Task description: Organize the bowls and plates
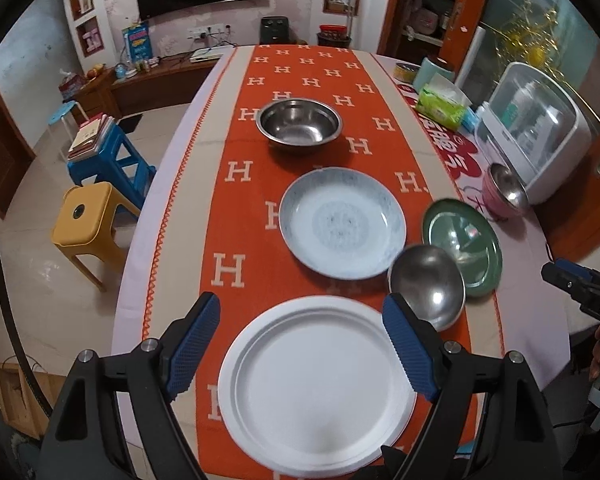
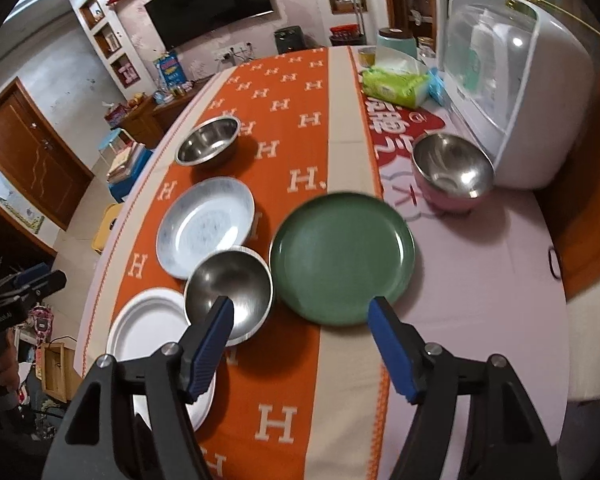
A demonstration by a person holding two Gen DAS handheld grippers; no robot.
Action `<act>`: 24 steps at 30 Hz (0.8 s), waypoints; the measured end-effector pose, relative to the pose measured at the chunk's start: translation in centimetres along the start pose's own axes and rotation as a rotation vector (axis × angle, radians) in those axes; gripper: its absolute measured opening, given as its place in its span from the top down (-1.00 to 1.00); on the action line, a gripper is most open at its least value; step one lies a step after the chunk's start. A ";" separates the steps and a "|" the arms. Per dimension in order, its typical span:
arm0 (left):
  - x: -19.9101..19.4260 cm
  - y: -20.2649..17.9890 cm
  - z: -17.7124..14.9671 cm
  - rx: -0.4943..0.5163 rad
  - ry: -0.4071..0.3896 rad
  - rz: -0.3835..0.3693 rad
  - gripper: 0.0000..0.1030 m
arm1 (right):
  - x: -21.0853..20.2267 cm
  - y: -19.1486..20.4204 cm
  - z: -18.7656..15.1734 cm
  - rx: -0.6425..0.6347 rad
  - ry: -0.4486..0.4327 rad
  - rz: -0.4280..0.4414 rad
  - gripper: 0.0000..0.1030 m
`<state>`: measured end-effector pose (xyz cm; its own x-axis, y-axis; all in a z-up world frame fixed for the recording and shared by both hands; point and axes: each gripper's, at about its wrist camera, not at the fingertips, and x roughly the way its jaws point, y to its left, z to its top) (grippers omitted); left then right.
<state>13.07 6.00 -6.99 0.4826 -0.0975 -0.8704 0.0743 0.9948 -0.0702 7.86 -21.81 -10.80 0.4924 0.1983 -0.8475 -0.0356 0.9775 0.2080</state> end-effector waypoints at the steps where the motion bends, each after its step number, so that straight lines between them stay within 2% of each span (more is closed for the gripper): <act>1: 0.1 -0.2 0.4 -0.011 -0.003 0.007 -0.60 | 0.2 -0.2 0.6 -0.006 -0.002 0.007 -0.36; 12: 2.1 -1.3 3.4 -0.100 -0.012 0.077 -0.60 | 3.0 -1.1 8.0 -0.069 -0.049 0.128 -0.37; 17: 3.8 -1.0 4.1 -0.170 -0.007 0.084 -0.60 | 6.0 -1.9 10.8 -0.007 -0.049 0.242 -0.37; 20: 5.2 -0.8 4.6 -0.209 -0.001 0.087 -0.60 | 8.1 -1.9 11.7 0.011 -0.043 0.266 -0.37; 24: 7.1 -1.0 5.1 -0.222 -0.003 0.103 -0.60 | 11.6 -2.0 12.2 0.045 0.003 0.336 -0.37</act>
<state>20.88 4.14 -10.62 0.4806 0.0053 -0.8769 -0.1687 0.9819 -0.0865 24.27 -22.34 -15.02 0.4573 0.5095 -0.7289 -0.1574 0.8531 0.4975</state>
